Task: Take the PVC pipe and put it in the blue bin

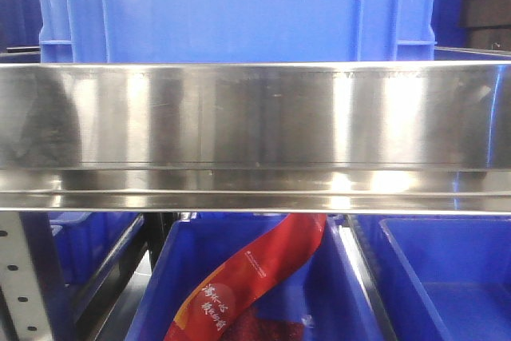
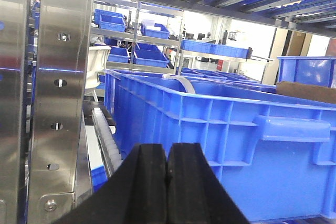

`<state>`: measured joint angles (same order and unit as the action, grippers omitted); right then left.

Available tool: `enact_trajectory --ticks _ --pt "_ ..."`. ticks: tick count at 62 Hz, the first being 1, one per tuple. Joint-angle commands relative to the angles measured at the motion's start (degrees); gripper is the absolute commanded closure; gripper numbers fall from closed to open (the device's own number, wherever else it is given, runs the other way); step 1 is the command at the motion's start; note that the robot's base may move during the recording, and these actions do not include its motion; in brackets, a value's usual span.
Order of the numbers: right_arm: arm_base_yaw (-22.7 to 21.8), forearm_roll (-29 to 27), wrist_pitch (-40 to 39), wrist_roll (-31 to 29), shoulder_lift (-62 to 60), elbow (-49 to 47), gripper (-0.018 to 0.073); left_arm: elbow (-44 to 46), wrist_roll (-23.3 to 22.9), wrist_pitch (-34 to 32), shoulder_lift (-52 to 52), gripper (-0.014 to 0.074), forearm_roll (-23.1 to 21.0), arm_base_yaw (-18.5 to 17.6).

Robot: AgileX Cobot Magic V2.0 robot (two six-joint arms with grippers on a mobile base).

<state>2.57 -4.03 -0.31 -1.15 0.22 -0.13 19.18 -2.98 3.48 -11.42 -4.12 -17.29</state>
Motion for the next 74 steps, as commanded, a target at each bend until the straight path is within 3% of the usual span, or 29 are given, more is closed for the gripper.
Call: enact_trajectory --ticks 1,48,54,64,74 --pt "-0.19 -0.22 -1.45 -0.54 -0.22 0.13 0.0727 0.01 -0.04 -1.45 0.23 0.0707 -0.28 0.25" --pt "-0.19 -0.22 -1.45 -0.54 -0.22 0.13 0.0727 -0.27 -0.04 -1.45 0.39 0.0707 -0.28 0.25" --pt "-0.19 -0.22 -1.45 -0.54 -0.22 0.13 0.0727 -1.28 -0.04 -1.55 0.85 0.0707 2.47 0.77" --pt "-0.19 -0.22 -1.45 -0.54 -0.22 0.13 0.0727 -6.52 -0.04 -1.44 3.95 0.0707 3.52 4.98" --pt "-0.19 -0.22 -1.45 -0.54 -0.22 0.13 0.0727 -14.12 -0.04 -1.44 8.89 0.0707 3.52 13.08"
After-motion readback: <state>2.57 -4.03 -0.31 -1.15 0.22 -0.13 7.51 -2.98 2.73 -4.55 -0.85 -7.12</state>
